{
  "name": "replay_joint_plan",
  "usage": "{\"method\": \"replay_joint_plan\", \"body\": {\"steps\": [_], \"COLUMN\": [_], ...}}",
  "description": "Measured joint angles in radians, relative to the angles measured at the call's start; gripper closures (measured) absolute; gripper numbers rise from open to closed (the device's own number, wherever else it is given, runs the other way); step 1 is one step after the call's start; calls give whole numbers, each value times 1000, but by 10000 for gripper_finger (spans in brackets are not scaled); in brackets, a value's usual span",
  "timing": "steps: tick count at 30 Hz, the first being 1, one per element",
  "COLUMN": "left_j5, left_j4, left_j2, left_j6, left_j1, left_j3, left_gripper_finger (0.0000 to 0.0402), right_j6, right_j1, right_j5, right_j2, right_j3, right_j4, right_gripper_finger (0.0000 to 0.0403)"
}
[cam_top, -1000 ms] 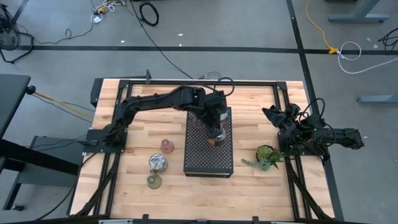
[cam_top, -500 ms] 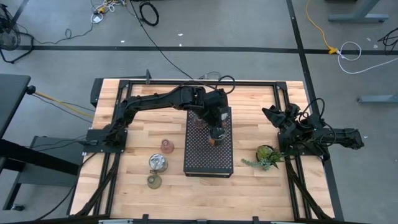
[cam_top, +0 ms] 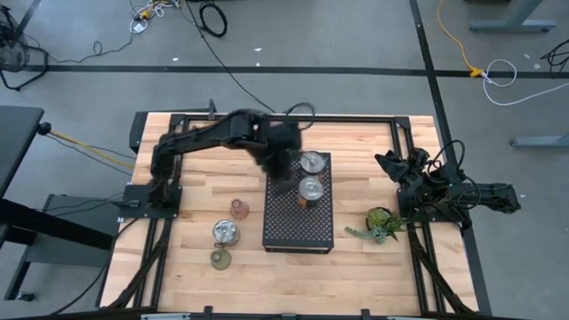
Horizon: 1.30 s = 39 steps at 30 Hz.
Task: Pick & Place candle stick holders
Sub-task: Put the pink glass candle holder on the shelf
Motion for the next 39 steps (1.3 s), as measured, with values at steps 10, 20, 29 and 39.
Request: {"method": "replay_joint_plan", "body": {"steps": [10,20,29,39], "left_j5": [-156,-183,-151,-106], "left_j4": [-126,-100,315,396], "left_j2": [-196,-525,-639,-599], "left_j6": [-130,-504,-608,-603], "left_j1": [-125,-147,-148,-139], "left_j3": [-179,-788,-1164,-1266], "left_gripper_finger": [379,388,388,341], "right_j6": [1,0,1,12], "right_j1": [0,0,0,0], "right_j5": [2,1,2,2], "right_j2": [0,0,0,0], "right_j3": [0,0,0,0], "right_j4": [-4,-12,-11,-14], "right_gripper_finger": [302,302,302,302]}}
